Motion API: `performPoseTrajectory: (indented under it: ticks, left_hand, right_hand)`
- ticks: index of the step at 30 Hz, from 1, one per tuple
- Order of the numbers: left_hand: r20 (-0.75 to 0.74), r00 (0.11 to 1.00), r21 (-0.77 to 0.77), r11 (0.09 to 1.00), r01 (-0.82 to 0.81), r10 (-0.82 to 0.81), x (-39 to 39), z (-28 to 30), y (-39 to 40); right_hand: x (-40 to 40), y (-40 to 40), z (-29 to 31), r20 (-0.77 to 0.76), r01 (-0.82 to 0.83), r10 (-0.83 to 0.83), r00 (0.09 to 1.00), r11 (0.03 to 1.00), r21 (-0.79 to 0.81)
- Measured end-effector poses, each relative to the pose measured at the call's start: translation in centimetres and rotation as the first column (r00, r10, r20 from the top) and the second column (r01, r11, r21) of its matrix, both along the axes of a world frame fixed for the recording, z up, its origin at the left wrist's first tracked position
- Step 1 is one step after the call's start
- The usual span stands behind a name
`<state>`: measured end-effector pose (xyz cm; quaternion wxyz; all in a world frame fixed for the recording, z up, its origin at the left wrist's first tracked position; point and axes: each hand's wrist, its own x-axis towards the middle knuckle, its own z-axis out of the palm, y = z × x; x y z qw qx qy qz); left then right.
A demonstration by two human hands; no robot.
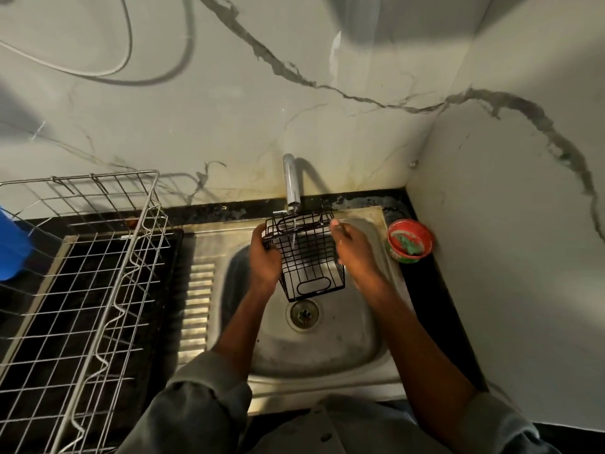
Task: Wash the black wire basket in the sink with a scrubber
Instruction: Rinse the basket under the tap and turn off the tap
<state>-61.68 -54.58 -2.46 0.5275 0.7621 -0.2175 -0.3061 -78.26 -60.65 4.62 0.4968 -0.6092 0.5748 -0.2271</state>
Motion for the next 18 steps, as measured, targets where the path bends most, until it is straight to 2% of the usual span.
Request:
performPoseTrajectory:
  ticks: [5,8,13,18]
  left_hand:
    - [0.005,0.996,-0.026,0.995,-0.094,0.094,2.0,-1.4,2.0]
    - [0.031,0.99,-0.027,0.99,-0.135,0.136,2.9,-1.6,2.8]
    - [0.046,0.99,-0.127,0.984,-0.125,0.132,2.0,2.0,3.0]
    - [0.023,0.999,-0.122,0.992,-0.036,0.04,-0.1,4.3,1.1]
  right_hand:
    - [0.7,1.0,0.6,0.004,-0.091,0.091,0.996,0.995,-0.028]
    - [1.6,1.6,0.2,0.087,-0.078,0.077,0.993,0.997,0.012]
    - [1.4,2.1,-0.9,0.299,-0.043,-0.005,0.954,0.987,0.155]
    - [-0.6,1.1,-2.1,0.313,0.071,-0.135,0.94,0.976,0.206]
